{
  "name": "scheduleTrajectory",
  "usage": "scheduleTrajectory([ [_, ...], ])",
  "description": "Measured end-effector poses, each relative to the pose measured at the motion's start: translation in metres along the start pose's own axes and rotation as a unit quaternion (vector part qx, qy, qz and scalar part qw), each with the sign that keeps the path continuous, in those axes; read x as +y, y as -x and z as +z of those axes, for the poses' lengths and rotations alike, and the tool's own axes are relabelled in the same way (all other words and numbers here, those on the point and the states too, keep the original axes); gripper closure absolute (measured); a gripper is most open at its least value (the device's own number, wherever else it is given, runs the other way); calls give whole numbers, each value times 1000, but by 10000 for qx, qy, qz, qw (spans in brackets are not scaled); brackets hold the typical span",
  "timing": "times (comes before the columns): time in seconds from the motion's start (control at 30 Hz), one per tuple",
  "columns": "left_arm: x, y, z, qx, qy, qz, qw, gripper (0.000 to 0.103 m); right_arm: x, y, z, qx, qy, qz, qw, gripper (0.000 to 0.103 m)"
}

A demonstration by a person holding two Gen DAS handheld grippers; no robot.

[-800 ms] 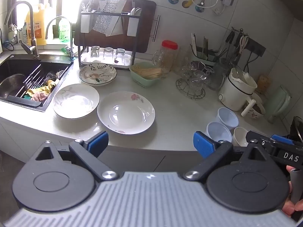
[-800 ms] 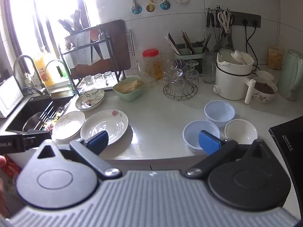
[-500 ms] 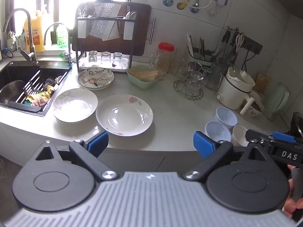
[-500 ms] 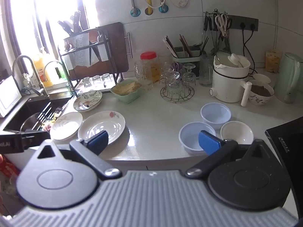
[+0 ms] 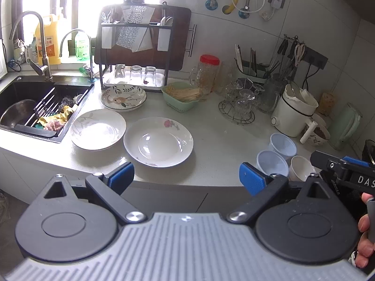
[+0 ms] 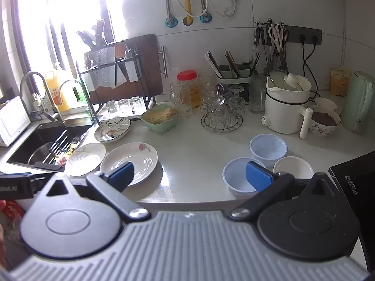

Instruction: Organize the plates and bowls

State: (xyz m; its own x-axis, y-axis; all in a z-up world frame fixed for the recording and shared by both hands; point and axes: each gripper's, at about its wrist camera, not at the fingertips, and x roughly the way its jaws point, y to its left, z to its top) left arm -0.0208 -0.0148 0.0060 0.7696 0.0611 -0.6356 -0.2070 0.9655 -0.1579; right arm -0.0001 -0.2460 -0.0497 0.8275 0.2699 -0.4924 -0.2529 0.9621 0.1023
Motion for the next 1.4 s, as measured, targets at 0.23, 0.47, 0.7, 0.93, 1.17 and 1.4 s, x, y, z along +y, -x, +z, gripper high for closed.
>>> scheduleTrajectory([
  [0.23,6,0,1,-44,-35,178,9998,5,-4,-2,-3,58,18,47,10000,0],
  [0.47,15,-2,3,-45,96,285,9995,5,-4,-10,-4,144,-80,91,9998,0],
  [0.7,16,-6,3,29,135,196,9997,5,-2,-14,-5,179,-22,95,9998,0],
  [0.93,21,-8,3,54,275,221,9994,5,-6,-15,-8,187,-83,109,9997,0],
  [1.17,19,-11,0,61,314,204,9993,5,-9,-16,-10,277,-123,147,9994,0],
  [1.4,7,-8,-4,65,235,308,9992,5,-18,-18,-18,370,-160,191,9990,0],
])
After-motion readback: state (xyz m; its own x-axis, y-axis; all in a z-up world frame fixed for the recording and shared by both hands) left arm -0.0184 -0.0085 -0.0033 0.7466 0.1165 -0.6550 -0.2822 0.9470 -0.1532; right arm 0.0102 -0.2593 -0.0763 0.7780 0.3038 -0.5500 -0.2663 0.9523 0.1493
